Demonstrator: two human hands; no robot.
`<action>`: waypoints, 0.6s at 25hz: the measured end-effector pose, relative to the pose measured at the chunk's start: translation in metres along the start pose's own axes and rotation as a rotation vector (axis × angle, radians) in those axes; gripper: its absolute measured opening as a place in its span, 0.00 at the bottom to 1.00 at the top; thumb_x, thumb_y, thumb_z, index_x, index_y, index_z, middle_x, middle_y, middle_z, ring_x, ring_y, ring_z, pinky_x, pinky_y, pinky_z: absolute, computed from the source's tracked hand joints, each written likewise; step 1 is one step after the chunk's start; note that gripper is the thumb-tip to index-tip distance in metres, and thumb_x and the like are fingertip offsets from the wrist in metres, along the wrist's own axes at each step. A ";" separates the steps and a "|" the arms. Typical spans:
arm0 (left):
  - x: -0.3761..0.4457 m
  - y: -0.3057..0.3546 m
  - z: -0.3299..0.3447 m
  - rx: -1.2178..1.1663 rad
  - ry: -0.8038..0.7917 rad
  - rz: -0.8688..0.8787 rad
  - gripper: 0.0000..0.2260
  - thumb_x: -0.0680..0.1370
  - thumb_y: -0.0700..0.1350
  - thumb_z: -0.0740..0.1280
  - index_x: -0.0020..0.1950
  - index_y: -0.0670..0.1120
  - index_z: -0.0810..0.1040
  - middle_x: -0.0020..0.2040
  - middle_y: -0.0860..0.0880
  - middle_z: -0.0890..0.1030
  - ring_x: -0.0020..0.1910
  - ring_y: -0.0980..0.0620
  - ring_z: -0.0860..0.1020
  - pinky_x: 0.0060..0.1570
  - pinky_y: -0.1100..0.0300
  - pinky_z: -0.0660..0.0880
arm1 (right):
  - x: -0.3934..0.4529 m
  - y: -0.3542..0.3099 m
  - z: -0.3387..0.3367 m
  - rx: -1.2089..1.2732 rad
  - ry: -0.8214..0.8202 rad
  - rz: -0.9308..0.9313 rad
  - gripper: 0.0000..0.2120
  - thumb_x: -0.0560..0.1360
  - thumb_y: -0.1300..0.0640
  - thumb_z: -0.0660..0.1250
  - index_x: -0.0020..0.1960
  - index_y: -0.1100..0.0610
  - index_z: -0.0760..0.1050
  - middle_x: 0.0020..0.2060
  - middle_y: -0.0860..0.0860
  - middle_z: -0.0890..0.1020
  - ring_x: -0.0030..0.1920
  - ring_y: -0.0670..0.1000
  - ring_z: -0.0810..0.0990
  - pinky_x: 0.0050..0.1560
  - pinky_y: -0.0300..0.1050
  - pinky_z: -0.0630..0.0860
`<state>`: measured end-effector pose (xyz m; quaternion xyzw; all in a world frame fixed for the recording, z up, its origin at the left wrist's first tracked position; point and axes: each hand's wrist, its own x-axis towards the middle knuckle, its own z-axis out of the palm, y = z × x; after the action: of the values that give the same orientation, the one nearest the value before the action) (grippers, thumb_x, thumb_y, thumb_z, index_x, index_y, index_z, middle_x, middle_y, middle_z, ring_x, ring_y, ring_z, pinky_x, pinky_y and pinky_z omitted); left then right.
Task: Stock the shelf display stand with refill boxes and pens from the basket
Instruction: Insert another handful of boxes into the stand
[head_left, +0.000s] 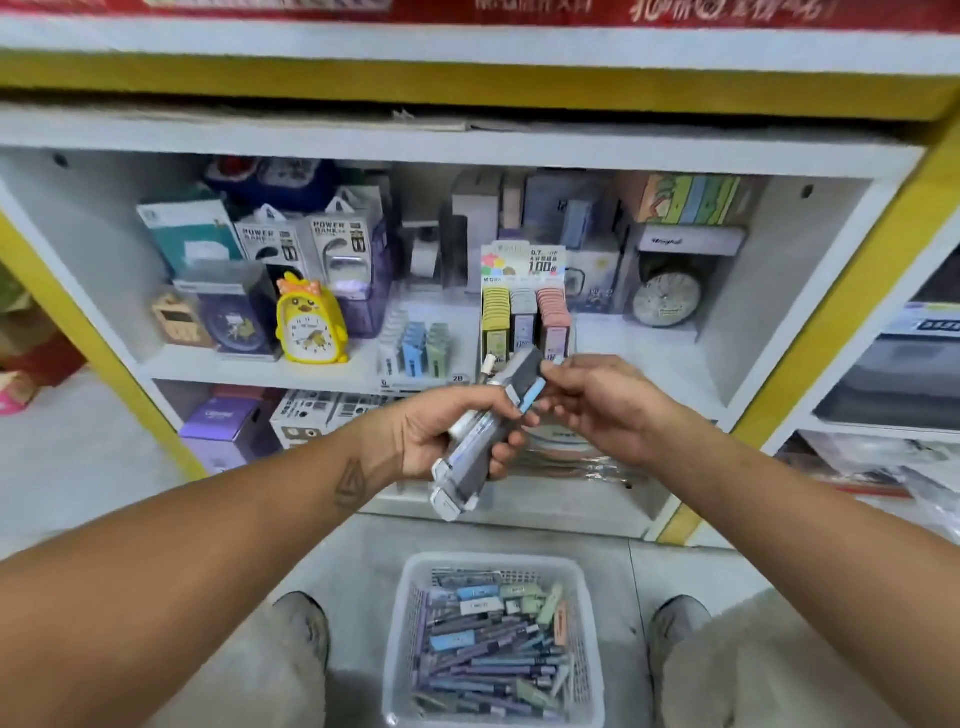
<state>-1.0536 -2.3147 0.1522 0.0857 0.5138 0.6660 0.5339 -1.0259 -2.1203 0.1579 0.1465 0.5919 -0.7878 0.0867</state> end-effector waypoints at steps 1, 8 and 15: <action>-0.003 0.012 0.005 0.005 -0.003 0.017 0.12 0.72 0.41 0.65 0.53 0.40 0.76 0.36 0.45 0.74 0.30 0.52 0.72 0.32 0.60 0.72 | 0.001 -0.014 0.003 0.000 0.037 -0.050 0.05 0.79 0.64 0.68 0.52 0.66 0.78 0.34 0.57 0.83 0.29 0.48 0.80 0.27 0.36 0.76; 0.004 0.062 0.016 -0.096 0.127 0.136 0.11 0.71 0.38 0.65 0.52 0.45 0.75 0.35 0.45 0.73 0.27 0.52 0.71 0.28 0.62 0.71 | 0.013 -0.101 -0.032 -0.251 0.543 -0.525 0.08 0.81 0.63 0.65 0.58 0.59 0.70 0.41 0.58 0.81 0.26 0.47 0.80 0.28 0.38 0.76; 0.047 0.074 0.022 -0.007 0.342 0.146 0.05 0.75 0.37 0.64 0.49 0.45 0.74 0.34 0.42 0.79 0.26 0.51 0.72 0.27 0.62 0.72 | 0.028 -0.085 -0.052 -1.048 0.453 -0.791 0.05 0.79 0.55 0.68 0.53 0.50 0.73 0.38 0.51 0.83 0.39 0.52 0.83 0.43 0.53 0.81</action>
<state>-1.1048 -2.2569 0.1997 0.0068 0.5872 0.7096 0.3893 -1.0718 -2.0454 0.2128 0.0194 0.9068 -0.3205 -0.2731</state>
